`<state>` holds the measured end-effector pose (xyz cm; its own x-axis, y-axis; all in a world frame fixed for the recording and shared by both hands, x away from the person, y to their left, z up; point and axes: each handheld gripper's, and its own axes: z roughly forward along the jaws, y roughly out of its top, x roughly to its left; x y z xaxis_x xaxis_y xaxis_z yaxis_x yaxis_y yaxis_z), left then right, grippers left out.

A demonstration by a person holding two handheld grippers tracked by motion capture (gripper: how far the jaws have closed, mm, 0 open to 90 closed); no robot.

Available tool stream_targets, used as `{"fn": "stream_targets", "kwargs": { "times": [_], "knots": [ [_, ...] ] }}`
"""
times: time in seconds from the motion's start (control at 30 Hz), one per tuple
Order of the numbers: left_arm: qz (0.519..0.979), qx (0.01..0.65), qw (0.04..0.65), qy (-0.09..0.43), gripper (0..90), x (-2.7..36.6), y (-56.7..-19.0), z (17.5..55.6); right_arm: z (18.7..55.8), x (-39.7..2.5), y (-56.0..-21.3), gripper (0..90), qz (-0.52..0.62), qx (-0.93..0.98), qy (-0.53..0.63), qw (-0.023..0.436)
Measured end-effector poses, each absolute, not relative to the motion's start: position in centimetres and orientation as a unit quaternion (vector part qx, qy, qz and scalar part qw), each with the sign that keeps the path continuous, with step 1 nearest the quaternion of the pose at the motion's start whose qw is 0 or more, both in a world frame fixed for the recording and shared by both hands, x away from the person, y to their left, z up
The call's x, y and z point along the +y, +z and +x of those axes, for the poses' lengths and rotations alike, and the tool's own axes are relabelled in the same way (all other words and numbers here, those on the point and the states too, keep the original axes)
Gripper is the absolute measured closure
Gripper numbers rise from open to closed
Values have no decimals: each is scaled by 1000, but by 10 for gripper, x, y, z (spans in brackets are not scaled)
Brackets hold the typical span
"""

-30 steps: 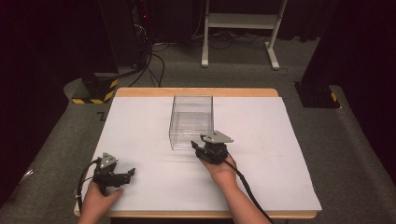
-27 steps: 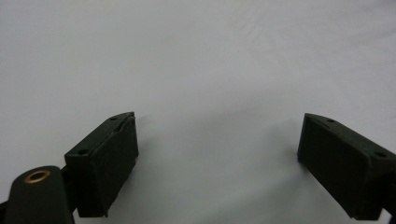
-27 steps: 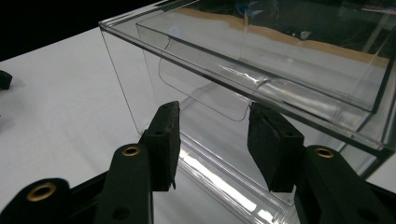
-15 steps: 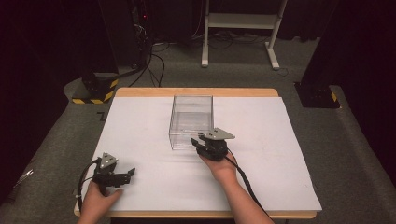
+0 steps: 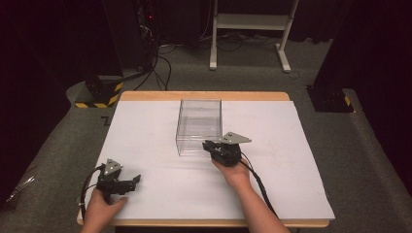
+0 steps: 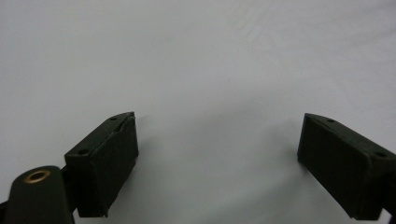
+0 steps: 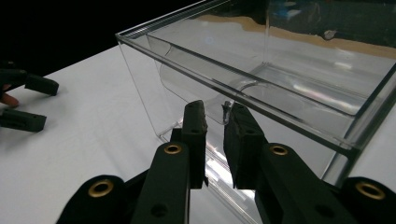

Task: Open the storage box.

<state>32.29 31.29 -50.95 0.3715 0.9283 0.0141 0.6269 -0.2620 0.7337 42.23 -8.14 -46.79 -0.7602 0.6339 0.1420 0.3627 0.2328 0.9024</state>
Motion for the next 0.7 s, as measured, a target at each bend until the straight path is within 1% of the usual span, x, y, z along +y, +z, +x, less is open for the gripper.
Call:
{"fn": "stream_targets", "kwargs": {
  "times": [0.2, 0.47, 0.53, 0.67, 0.7],
  "knots": [
    [760, 511, 328, 230, 125, 313, -509, 323, 416, -86, -468, 821, 306, 780, 531, 123],
    [760, 511, 328, 230, 126, 313, -509, 323, 404, -90, -469, 829, 294, 783, 534, 121],
    [761, 511, 327, 230, 126, 313, -509, 323, 405, -91, -470, 807, 294, 782, 536, 118],
    [761, 511, 328, 230, 125, 313, -509, 323, 408, -90, -471, 722, 293, 781, 541, 105],
    [760, 511, 328, 230, 126, 313, -509, 323, 409, -89, -472, 718, 292, 781, 542, 103]
  ]
}}
